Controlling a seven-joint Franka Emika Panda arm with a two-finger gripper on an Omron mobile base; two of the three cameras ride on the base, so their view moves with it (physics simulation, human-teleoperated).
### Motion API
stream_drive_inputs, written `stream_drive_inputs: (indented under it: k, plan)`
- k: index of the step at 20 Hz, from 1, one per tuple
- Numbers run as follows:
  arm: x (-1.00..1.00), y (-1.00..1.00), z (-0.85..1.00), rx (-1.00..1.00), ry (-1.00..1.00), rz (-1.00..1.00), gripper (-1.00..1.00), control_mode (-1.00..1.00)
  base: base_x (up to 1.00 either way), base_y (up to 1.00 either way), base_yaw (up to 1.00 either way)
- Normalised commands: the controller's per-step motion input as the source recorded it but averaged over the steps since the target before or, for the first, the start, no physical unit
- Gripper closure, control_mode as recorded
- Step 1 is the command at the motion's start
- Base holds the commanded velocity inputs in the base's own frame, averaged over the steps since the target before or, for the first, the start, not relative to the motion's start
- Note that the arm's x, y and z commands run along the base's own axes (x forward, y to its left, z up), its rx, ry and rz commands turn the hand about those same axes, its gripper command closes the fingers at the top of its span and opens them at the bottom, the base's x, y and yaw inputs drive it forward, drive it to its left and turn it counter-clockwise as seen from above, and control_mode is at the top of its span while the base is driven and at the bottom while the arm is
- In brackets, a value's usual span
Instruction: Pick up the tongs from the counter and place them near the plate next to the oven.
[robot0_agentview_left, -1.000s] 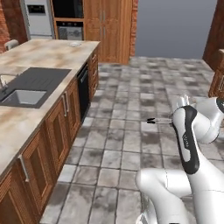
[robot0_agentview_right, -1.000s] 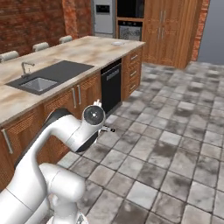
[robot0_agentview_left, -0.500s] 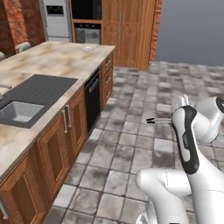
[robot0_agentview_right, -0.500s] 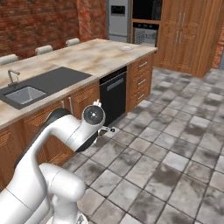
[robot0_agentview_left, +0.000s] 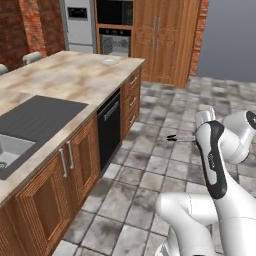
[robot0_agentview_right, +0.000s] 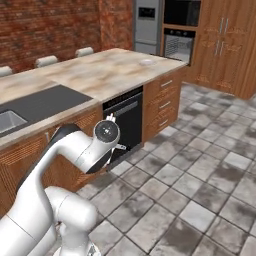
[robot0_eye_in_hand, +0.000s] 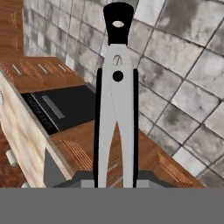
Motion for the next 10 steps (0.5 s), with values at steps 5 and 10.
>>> stream_drive_inputs:
  k: [5,10]
  plan:
    - [0.0,0.0,0.0,0.0,0.0,0.0,1.0,1.0,1.0,-0.66,0.24]
    - [0.0,0.0,0.0,0.0,0.0,0.0,1.0,1.0,1.0,-0.66,0.24]
